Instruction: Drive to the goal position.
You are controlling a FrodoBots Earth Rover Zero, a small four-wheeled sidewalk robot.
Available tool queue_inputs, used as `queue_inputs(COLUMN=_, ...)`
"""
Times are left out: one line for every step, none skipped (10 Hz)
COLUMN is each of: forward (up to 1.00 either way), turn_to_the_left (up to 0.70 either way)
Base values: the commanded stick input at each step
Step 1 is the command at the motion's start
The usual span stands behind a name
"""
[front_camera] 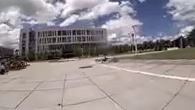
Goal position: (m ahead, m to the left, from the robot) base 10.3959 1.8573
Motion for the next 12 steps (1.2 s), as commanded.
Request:
queue_inputs(forward=0.70, turn_to_the_left=0.00)
queue_inputs(forward=0.70, turn_to_the_left=0.00)
queue_inputs(forward=0.70, turn_to_the_left=0.00)
queue_inputs(forward=0.70, turn_to_the_left=0.00)
queue_inputs(forward=0.70, turn_to_the_left=0.00)
queue_inputs(forward=0.70, turn_to_the_left=0.00)
queue_inputs(forward=0.70, turn_to_the_left=0.00)
queue_inputs(forward=0.70, turn_to_the_left=0.00)
queue_inputs(forward=0.70, turn_to_the_left=0.00)
queue_inputs(forward=0.70, turn_to_the_left=0.00)
queue_inputs(forward=0.70, turn_to_the_left=0.00)
queue_inputs(forward=0.70, turn_to_the_left=0.00)
